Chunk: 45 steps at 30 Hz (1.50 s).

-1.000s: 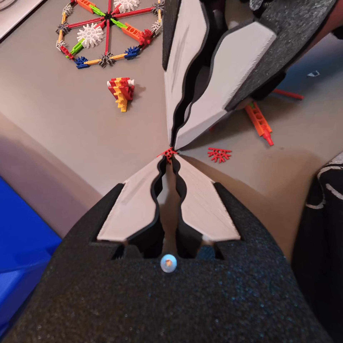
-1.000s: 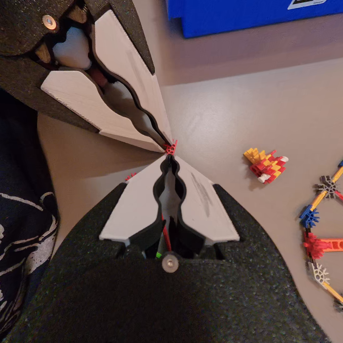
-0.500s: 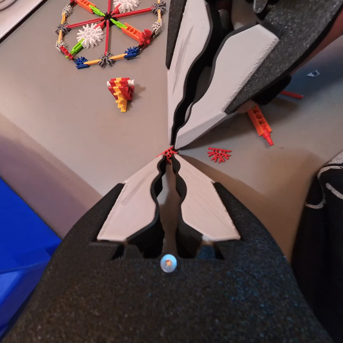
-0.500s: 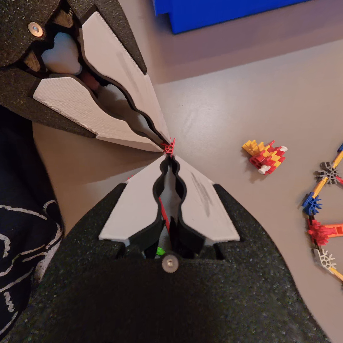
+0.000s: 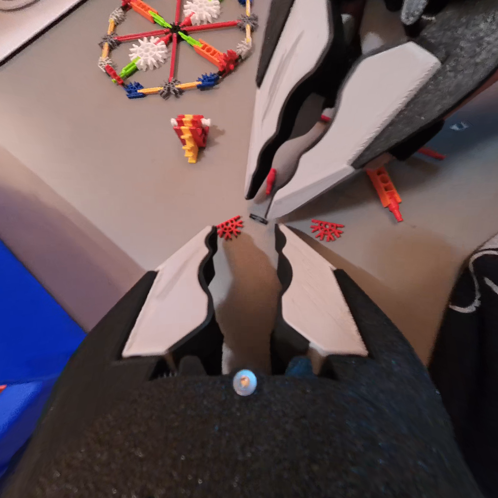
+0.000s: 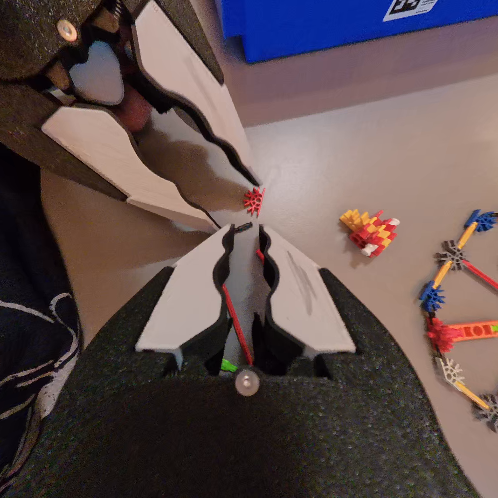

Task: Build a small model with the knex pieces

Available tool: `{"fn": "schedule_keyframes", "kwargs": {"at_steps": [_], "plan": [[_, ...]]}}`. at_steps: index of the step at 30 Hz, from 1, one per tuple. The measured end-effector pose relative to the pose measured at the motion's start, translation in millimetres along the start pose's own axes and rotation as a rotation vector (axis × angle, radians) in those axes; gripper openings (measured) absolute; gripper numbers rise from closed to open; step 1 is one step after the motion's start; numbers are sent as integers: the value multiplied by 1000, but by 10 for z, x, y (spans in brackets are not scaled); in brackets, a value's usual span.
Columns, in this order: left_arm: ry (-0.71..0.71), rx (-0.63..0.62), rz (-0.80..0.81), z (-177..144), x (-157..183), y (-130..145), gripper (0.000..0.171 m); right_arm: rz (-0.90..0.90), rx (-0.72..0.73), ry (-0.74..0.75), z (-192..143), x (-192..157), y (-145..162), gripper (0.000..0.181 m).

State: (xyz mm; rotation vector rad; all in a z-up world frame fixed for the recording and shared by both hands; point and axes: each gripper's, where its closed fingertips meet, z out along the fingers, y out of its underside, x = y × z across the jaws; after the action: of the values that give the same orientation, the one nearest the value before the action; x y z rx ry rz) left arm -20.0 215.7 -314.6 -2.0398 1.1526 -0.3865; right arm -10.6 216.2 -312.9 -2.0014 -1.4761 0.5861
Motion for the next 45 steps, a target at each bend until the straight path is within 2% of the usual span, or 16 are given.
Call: {"fn": "schedule_keyframes", "kwargs": {"at_steps": [2, 4, 6, 9, 11, 16, 18, 23, 25, 31, 33, 36, 39, 41, 45], "plan": [[-13, 17, -25, -27, -64, -22, 56, -17, 3, 40, -31, 45, -21, 24], [-27, 27, -54, -42, -127, -36, 82, -43, 0, 80, -61, 84, -38, 38], [-24, 34, -91, -29, -177, -35, 99, -64, -10, 116, -82, 123, -52, 58], [44, -45, -141, 30, -165, 71, 116, -48, -55, 162, -54, 230, -11, 94], [-1, -114, -138, 82, -241, 147, 125, -39, -113, 191, -3, 317, 57, 107], [-38, -122, -166, 104, -287, 148, 126, 33, -128, 149, 76, 361, 75, 103], [-71, -98, -194, 103, -348, 150, 124, 60, -112, 180, 78, 413, 64, 102], [-183, -88, -258, 9, -521, 184, 91, 45, -43, 288, 56, 542, 8, 100], [-257, -63, -220, -31, -616, 182, 91, 65, -26, 282, 59, 532, 17, 98], [-214, -51, -284, -1, -601, 198, 85, 218, -15, 261, 118, 593, 50, 100], [-223, -56, -301, -1, -611, 202, 84, 211, -4, 273, 113, 623, 51, 106], [-232, -43, -350, -11, -640, 204, 69, 216, -4, 295, 107, 663, 57, 112], [-234, -35, -340, -21, -645, 217, 66, 220, -3, 278, 90, 684, 96, 118], [-245, -40, -339, -26, -646, 226, 70, 232, -22, 275, 84, 750, 136, 129], [-232, -38, -332, -29, -629, 225, 73, 244, -19, 275, 84, 764, 154, 133]]}}
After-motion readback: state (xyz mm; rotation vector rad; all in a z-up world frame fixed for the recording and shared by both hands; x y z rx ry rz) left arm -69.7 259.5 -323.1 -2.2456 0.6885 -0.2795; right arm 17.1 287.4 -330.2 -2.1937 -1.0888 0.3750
